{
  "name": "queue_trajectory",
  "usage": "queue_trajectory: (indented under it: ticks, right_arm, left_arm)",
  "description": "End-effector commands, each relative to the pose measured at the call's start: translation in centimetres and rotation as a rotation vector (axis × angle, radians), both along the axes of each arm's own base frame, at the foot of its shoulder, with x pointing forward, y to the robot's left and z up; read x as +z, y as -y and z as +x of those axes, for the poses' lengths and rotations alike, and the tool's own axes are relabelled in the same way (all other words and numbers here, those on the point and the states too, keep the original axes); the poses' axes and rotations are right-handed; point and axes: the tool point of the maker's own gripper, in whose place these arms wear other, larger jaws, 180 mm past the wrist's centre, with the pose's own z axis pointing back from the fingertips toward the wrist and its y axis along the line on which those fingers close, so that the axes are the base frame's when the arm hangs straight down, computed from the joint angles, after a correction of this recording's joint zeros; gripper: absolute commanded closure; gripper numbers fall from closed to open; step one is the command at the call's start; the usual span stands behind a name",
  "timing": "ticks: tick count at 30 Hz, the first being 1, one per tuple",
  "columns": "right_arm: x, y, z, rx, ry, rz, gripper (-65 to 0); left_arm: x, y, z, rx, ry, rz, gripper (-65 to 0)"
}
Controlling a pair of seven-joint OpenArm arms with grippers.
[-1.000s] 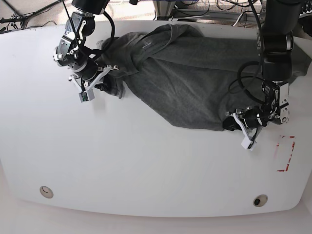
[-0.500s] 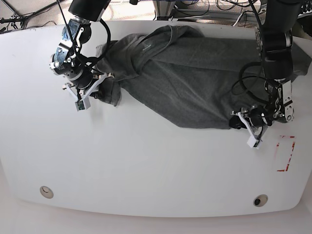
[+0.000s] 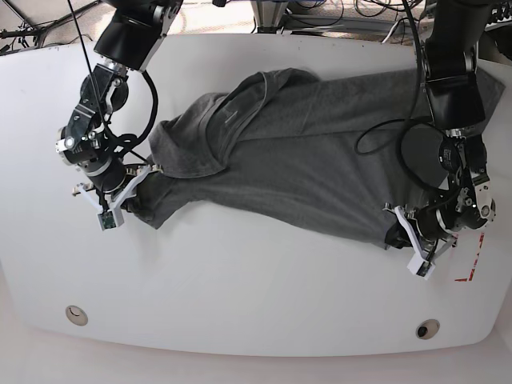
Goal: Fold the T-shirt properly
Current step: 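Lift the grey T-shirt high with both grippers, holding it spread between them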
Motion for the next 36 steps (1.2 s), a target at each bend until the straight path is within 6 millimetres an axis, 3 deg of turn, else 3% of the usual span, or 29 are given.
queue_trajectory:
  ticks: [1,9,19,30,36]
  right_arm:
    - [3.8,0.8,2.3,0.006,0.1,-0.027,0.0]
    - [9.2,1.4,5.8,0.073,0.185,-0.155,0.0]
    - [16.9,2.0,9.8,0.112,0.278,-0.289,-0.2]
    - [27.2,4.1,13.9,0.104,0.377,-0.427,-0.3]
    - [34.0,4.8,15.4,0.096,0.439,-0.504,-0.3]
  left_arm:
    - [4.7,-1.8,1.4,0.059,0.116,0.008,0.0]
    - [12.2,-3.5,1.8,0.129,0.283,0.067,0.0]
    - [21.3,-3.9,1.3,0.163,0.528,0.135,0.0]
    - [31.4,-4.8,0.8,0.214,0.721,0.191,0.0]
    - [37.1,-5.2,0.4,0.264,0.837,0.142,0.0]
